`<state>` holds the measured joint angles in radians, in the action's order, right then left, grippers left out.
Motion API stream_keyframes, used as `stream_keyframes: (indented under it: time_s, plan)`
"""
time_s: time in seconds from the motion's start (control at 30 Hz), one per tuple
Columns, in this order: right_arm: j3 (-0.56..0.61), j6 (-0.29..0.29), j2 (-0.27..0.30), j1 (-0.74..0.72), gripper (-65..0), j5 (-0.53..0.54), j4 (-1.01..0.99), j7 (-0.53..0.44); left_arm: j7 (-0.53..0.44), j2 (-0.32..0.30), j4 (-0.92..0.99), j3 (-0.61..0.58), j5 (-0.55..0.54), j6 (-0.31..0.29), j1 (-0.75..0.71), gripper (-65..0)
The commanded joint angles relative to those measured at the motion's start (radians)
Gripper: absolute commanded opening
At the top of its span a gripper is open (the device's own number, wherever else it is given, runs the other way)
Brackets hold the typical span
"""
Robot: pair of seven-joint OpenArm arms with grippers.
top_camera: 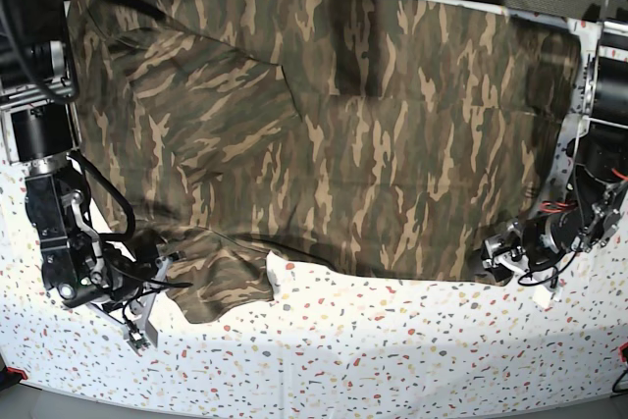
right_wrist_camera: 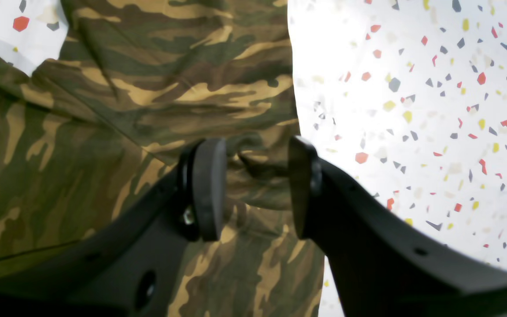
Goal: Fold the T-shirt properly
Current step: 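Grasp the hem corners with both grippers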
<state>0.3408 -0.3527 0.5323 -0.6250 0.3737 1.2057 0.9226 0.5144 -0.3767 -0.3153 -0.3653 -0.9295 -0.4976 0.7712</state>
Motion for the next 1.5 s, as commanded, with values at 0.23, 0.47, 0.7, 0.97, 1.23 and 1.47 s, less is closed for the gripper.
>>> stream_keyframes:
  time_s: [0.23, 0.47, 0.7, 0.97, 1.23, 1.47]
  plan:
    - [-0.008, 0.000, 0.013, -0.037, -41.0, 0.001, 0.016, -0.016, -0.158, -0.022, -0.011, 0.006, 0.090, -0.008, 0.043, -20.0]
    - [-0.008, 0.000, 0.013, -0.037, -41.0, 0.001, 0.016, -0.017, -0.179, -0.009, -0.011, 0.005, 0.145, -0.009, 0.025, -20.0]
    - [-0.008, 0.000, 0.013, -0.037, -41.0, 0.001, 0.016, -0.008, -0.213, -0.003, -0.011, 0.005, 0.145, -0.011, 0.027, -20.4]
    - [-0.008, 0.000, 0.013, -0.037, -41.0, 0.001, 0.016, -0.005, -0.278, -0.003, -0.011, 0.005, 0.207, 0.113, 0.023, -54.3]
    - [-0.008, 0.000, 0.013, -0.037, -41.0, -0.003, 0.016, -0.005, -0.284, -0.003, -0.011, 0.005, 0.204, 0.113, 0.021, -65.0]
    - [-0.008, 0.000, 0.014, -0.037, -40.9, -0.144, 0.013, 0.016, -0.277, -0.003, -0.011, 0.005, 0.204, 0.113, 0.022, -65.0]
